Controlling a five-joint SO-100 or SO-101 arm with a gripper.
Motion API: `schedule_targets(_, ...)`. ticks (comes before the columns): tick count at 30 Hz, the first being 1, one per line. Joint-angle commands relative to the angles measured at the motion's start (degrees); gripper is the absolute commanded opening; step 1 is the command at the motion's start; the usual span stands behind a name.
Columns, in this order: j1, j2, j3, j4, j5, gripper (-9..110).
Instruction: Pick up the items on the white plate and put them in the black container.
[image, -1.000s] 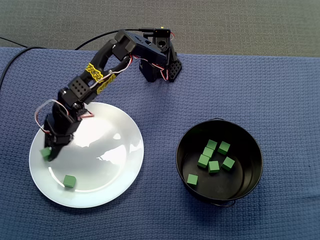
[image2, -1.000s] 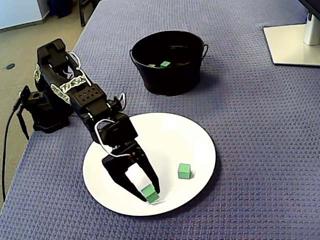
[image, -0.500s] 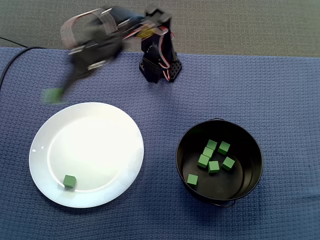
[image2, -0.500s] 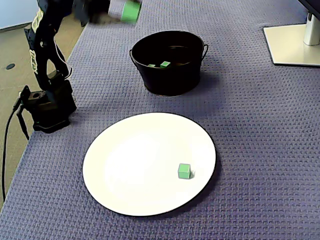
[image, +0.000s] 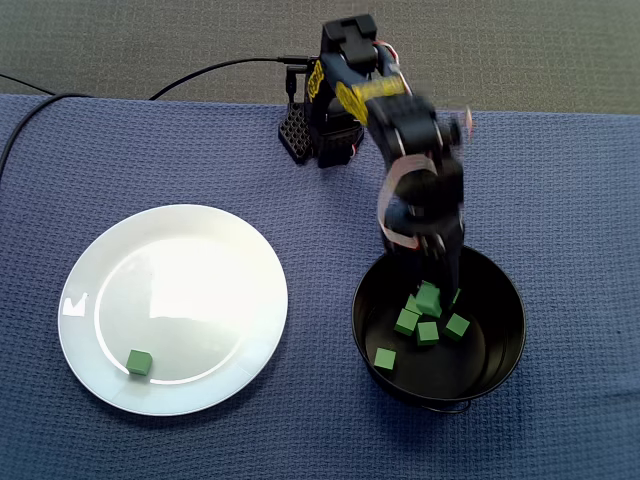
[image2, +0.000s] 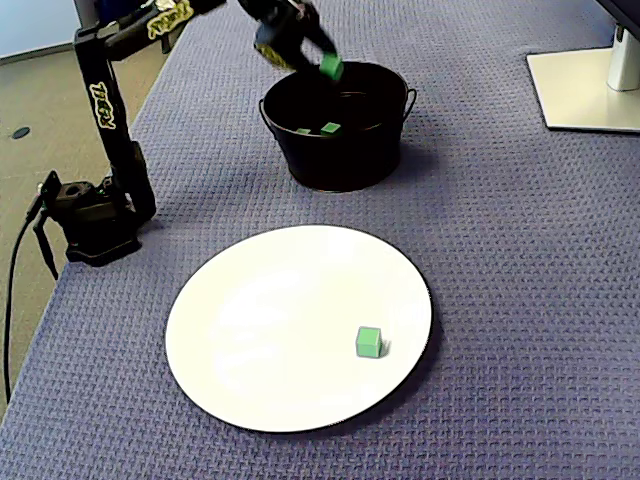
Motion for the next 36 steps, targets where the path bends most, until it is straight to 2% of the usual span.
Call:
schedule_targets(1,-1.67,-2.46,10.9,-6.06,-3.52,0)
schedule_targets(5,-2.2,-4.83,11.78,-6.06,-3.16,0)
schedule_targets(6,-2.29,-4.92,11.43,-5.36,-2.9,5)
schedule_targets(8,-2.2,-4.75,10.63,-3.6,-2.11,26)
schedule_targets(10,-2.02,-4.13,8.79,-0.88,-2.55,37)
schedule_targets(13,-0.7,-2.02,-0.97,8.88,-4.22,36)
schedule_targets(16,4.75,0.26,-21.36,22.68,-6.15,33)
schedule_targets(18,11.51,3.08,-33.93,28.83,-11.34,33)
schedule_targets(20,21.36,6.33,-40.61,29.79,-20.39,34)
schedule_targets(22,32.78,8.35,-38.32,22.85,-29.79,34)
schedule_targets(25,46.76,7.82,-23.03,1.23,-40.08,34)
schedule_targets(30,57.48,0.7,7.29,-52.38,-59.5,36)
schedule_targets(36,57.74,-5.27,13.1,-65.48,-66.45,34)
